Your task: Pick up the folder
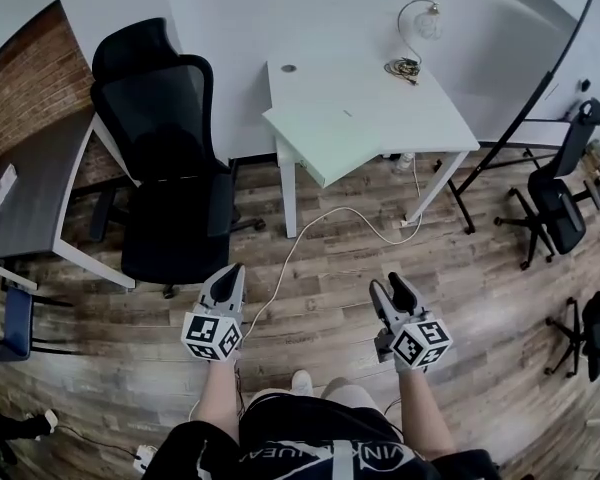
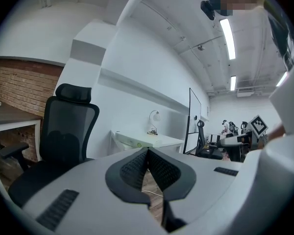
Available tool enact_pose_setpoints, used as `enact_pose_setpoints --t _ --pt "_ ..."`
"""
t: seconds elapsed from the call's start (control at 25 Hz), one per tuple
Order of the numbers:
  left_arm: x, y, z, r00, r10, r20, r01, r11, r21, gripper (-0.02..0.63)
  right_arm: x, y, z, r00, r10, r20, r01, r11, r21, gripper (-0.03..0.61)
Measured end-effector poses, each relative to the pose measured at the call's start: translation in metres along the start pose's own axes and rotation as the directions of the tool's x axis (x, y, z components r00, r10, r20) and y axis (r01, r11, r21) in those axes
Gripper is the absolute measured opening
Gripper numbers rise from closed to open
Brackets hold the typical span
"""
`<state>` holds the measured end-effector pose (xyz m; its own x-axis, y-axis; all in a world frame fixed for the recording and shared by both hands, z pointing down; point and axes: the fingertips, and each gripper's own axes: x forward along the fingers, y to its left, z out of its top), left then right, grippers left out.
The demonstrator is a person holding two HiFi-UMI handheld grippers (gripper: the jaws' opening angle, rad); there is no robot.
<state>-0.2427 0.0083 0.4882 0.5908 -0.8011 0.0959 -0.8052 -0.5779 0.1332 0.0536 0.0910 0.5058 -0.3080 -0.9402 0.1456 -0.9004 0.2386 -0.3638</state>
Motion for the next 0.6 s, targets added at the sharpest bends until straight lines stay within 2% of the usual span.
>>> enact_pose_setpoints --t 0.28,0.6 --pt "0.019 -0.007 -0.002 1.0 -0.025 0.0 0.025 1.0 -0.012 0.014 0.005 -0.017 0.005 1.0 -0.028 0.01 0.028 0.999 0.018 0.202" --pt "0.045 0.0 0.003 1.0 -0.014 0.013 0.014 1.0 0.005 0.014 0.045 -0.034 0.008 1.0 -0.001 0.007 0.001 0.999 0.041 0.202"
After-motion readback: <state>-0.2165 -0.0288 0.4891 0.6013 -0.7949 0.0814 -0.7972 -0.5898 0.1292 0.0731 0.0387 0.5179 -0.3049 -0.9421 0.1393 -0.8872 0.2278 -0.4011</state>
